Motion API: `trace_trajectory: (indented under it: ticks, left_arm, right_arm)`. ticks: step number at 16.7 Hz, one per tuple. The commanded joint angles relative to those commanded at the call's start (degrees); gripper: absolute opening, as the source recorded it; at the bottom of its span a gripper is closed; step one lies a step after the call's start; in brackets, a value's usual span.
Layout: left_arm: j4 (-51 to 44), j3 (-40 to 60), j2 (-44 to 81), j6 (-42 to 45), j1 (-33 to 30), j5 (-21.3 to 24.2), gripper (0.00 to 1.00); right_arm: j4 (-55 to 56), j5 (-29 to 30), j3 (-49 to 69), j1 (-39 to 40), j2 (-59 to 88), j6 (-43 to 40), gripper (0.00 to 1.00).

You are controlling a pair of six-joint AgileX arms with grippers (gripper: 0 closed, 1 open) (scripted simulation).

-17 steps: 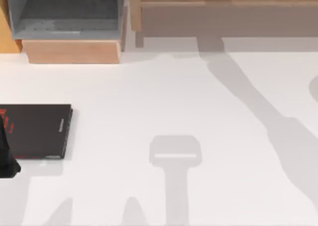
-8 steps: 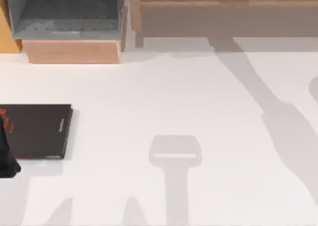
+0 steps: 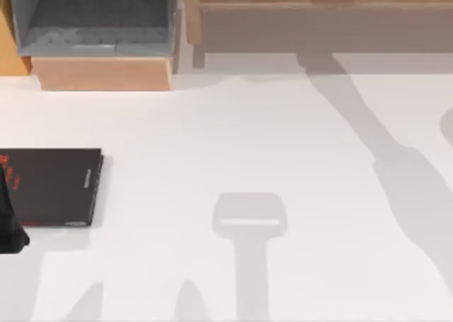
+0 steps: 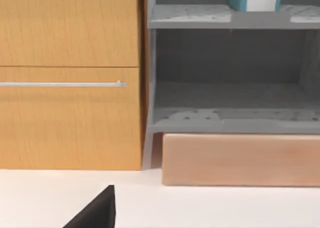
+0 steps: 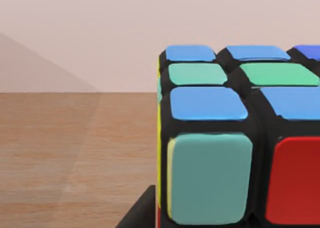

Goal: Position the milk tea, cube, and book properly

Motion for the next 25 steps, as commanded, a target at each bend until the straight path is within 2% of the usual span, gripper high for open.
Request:
trace_trajectory:
  ticks: [5, 6, 15, 25]
  left_arm:
    - [0.0, 0.0, 0.0, 0.0, 0.0, 0.0, 1.00]
    - [0.0, 0.0, 0.0, 0.0, 0.0, 0.0, 1.00]
    - [0.0, 0.0, 0.0, 0.0, 0.0, 0.0, 1.00]
    - [0.0, 0.0, 0.0, 0.0, 0.0, 0.0, 1.00]
  right_arm:
    - [0.0, 0.0, 0.0, 0.0, 0.0, 0.0, 0.98]
    - [0.0, 0.0, 0.0, 0.0, 0.0, 0.0, 1.00]
    - [0.1, 0.1, -0.2, 0.1, -0.2, 0.0, 1.00]
    - [2.9, 1.6, -10.1, 1.8, -7.1, 0.1, 1.00]
